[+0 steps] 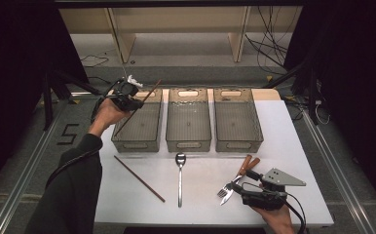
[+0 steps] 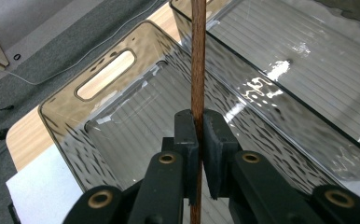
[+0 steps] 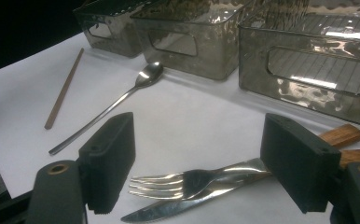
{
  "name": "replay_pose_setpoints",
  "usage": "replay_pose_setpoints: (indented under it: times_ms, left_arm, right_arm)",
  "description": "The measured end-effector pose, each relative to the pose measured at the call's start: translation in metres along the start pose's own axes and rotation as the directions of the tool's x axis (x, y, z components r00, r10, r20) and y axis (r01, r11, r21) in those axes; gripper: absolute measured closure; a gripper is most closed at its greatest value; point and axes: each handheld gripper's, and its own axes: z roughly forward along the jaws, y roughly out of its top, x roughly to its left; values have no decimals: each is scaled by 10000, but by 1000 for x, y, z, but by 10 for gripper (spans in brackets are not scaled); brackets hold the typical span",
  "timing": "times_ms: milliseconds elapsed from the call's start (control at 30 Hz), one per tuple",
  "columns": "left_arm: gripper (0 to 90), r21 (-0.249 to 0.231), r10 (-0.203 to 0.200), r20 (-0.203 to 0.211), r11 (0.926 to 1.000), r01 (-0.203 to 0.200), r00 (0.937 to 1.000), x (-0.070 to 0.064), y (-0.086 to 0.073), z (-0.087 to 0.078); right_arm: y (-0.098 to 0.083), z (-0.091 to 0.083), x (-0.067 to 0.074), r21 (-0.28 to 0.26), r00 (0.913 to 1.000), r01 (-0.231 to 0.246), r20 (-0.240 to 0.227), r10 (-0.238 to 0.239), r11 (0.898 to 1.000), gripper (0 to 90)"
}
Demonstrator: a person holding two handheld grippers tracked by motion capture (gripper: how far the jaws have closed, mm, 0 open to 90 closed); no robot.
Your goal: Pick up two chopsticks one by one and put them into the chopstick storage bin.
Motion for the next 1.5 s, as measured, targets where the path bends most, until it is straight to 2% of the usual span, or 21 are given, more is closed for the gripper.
replay_pose_setpoints:
  times_ms: [67, 500, 567, 633, 700, 867, 933, 967, 1000, 1033, 1133, 1233, 1267, 1300, 1333, 1367, 1400, 1500]
  left_arm:
    - [844, -5, -203, -1, 9998, 203, 9998, 1, -4, 3]
    - [840, 338, -578, 74, 9978, 576, 9983, 1, -18, 17]
    - [840, 420, -640, -21, 9971, 640, 9979, 1, -20, 20]
    - [838, 553, -862, -142, 9947, 868, 9962, 2, -22, 23]
    - [837, 623, -859, -227, 9942, 872, 9960, 2, -22, 24]
    - [829, 745, -1020, -218, 9919, 1034, 9945, 0, -26, 30]
    - [788, 762, -1055, -240, 9913, 1070, 9941, 0, -26, 30]
    - [730, 756, -1085, -211, 9911, 1098, 9939, -1, -26, 30]
    - [695, 796, -1053, -231, 9911, 1068, 9942, -1, -26, 29]
    - [674, 728, -947, -70, 9928, 949, 9955, -3, -24, 24]
    - [541, 716, -935, 66, 9931, 928, 9956, -6, -21, 17]
    - [455, 348, -849, 227, 9959, 841, 9961, -13, -19, 3]
    - [440, 180, -534, 292, 9984, 529, 9981, -20, -19, -8]
    - [421, 180, -534, 292, 9984, 529, 9981, -20, -19, -8]
    - [404, 118, -352, 320, 9993, 348, 9989, -24, -19, -13]
    - [393, -6, -166, 575, 9999, 167, 9982, -32, -22, -24]
    - [379, -6, -166, 575, 9999, 167, 9982, -32, -22, -24]
    - [353, 38, 151, 832, 9999, -155, 9964, -46, -29, -37]
  right_arm:
    - [0, 0, 0, -3, 10000, -12, 4, 12, 10000, 271]
    - [0, 0, 0, -1, 10000, 0, 0, 0, 10000, 271]
    - [0, 1, 0, 9, 10000, 4, -2, -4, 10000, 271]
    - [0, 1, 0, 15, 10000, -9, -1, 9, 10000, 271]
    - [0, 1, 0, 15, 10000, -7, -3, 7, 10000, 271]
    - [0, 0, 0, 18, 10000, -10, 8, 10, 10000, 271]
    - [0, 0, 0, 0, 10000, -11, -14, 11, 10000, 271]
    - [0, 0, 0, -1, 10000, -16, -13, 16, 10000, 271]
    - [0, 0, 0, 9, 10000, -30, -8, 30, 10000, 271]
    - [0, 0, 0, 12, 10000, -33, -6, 33, 10000, 271]
    - [0, 0, 0, 11, 10000, -24, -1, 24, 10000, 271]
    - [0, 0, 0, -14, 10000, -41, 15, 41, 10000, 271]
    - [0, 0, 0, -23, 10000, -33, 19, 33, 10000, 271]
    - [0, -1, 0, -33, 10000, -28, 22, 28, 10000, 271]
    - [0, -1, 0, -28, 10000, -37, 29, 37, 10000, 271]
    - [0, -1, 1, -25, 10000, -48, 30, 48, 10000, 271]
    - [0, -1, 1, -33, 10000, -42, 18, 42, 10000, 271]
    - [0, 0, 1, 4, 10000, -28, 8, 28, 10000, 271]
